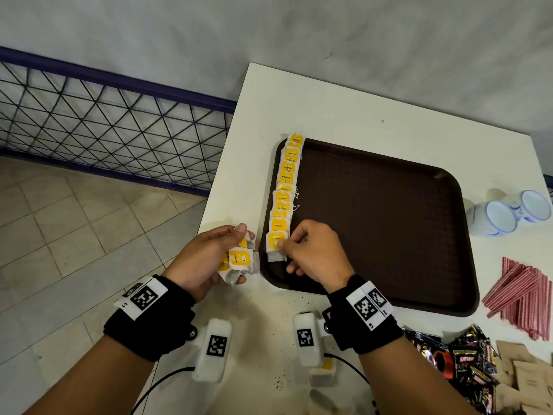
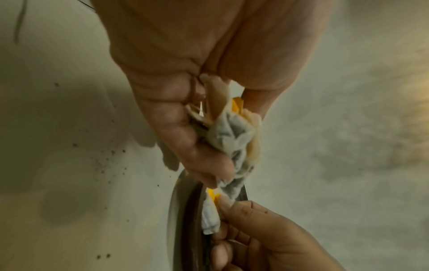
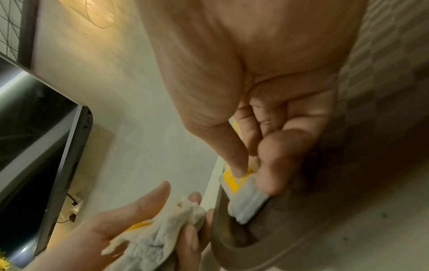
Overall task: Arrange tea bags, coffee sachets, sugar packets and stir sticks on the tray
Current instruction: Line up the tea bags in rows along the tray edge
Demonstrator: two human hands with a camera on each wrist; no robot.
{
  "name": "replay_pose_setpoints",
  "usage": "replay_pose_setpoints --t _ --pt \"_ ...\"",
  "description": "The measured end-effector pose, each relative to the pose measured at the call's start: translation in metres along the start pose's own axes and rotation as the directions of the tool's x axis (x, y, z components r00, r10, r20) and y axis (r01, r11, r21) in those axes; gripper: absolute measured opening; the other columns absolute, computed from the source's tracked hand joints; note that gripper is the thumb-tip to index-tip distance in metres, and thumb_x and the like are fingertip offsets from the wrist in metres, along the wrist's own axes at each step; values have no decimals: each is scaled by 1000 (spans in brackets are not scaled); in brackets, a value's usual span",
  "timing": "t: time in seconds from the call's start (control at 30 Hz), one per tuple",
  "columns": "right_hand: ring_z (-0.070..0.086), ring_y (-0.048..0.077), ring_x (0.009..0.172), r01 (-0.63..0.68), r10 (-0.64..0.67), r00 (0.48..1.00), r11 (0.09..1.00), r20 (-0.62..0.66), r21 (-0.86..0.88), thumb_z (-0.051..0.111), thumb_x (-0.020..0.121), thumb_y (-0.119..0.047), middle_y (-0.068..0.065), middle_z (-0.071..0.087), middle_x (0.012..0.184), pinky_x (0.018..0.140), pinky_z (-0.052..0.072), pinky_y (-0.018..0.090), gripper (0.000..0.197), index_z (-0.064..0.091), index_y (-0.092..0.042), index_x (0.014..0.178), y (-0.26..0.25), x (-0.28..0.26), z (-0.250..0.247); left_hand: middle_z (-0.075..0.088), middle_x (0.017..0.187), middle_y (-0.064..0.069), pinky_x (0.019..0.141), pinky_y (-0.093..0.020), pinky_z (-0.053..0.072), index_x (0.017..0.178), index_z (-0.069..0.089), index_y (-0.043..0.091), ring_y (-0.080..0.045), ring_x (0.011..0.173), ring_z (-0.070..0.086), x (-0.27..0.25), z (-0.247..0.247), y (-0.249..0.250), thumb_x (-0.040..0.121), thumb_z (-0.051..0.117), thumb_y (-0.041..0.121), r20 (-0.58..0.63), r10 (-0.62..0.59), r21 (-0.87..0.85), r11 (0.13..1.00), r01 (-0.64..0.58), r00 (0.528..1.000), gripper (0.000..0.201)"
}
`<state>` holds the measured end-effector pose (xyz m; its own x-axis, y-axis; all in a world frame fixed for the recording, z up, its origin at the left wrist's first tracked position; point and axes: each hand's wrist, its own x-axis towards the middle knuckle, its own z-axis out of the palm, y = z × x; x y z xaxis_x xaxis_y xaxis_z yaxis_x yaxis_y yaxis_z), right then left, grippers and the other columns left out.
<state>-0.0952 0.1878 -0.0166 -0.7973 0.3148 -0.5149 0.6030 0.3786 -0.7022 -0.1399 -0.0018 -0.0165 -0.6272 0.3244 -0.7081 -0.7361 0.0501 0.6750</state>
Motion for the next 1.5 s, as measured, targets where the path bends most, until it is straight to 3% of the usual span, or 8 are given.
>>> replay_pose_setpoints --t 0.37,0.6,0.8,0.87,0.97,1.1,1.3,1.5 --pt "67 17 48 63 -65 998 995 -25 -74 70 89 -13 5 69 62 45 50 23 13 65 -12 78 8 0 0 73 88 -10 52 -29 54 106 73 5 -23 63 65 2 2 -1 96 62 38 6 4 5 1000 -4 1000 36" --pt "67 24 52 -10 3 1000 974 30 227 69 90 -4 13 71 68 46 50 29 8 64 -2 84 7 -2 -4 74 92 -11 51 -29 54 107 73 4 -25 65 65 2 -1 1 98 61 37 -4 8 -9 1000 -8 1000 36" --pt "70 29 55 -39 38 999 965 10 259 67 91 -6 15 72 70 53 56 35 9 60 -3 87 3 3 1 75 95 -14 52 -30 55 104 76 9 -26 68 68 0 -2 4 98 55 46 -2 -23 -47 999 23 1000 43" --pt "69 24 55 10 -2 999 985 -49 175 71 89 -12 9 72 70 53 55 34 11 60 -11 87 2 -1 -2 74 93 -13 51 -30 56 105 76 8 -24 66 68 0 -2 6 99 52 47 15 -38 -67 997 39 999 47" --pt "65 13 65 258 -253 964 964 -80 65 78 83 -18 -1 67 80 64 56 32 14 66 -22 88 -8 -10 -10 75 93 -12 50 -31 57 105 76 7 -23 67 70 -1 1 10 101 49 45 44 -43 -94 994 47 998 47" --pt "54 2 74 526 -506 830 850 235 -25 83 78 -13 -1 57 100 76 52 22 35 70 -22 109 -27 -21 -6 72 91 -17 56 -35 59 102 71 4 -27 66 68 -2 7 16 103 49 29 81 -8 -77 997 14 997 33" --pt "54 8 73 554 -530 827 824 189 -114 81 78 -10 -1 57 98 73 52 29 20 69 -14 93 -26 -18 0 70 93 -19 63 -36 62 106 66 2 -25 68 67 -2 8 19 99 51 15 155 0 -89 996 14 988 21" --pt "57 7 75 543 -533 838 835 119 -86 82 77 -14 -6 62 87 71 46 18 18 64 -14 80 -19 -19 -6 75 88 -14 62 -36 63 105 69 6 -23 68 72 0 6 16 99 53 12 117 -5 -114 993 19 993 18"
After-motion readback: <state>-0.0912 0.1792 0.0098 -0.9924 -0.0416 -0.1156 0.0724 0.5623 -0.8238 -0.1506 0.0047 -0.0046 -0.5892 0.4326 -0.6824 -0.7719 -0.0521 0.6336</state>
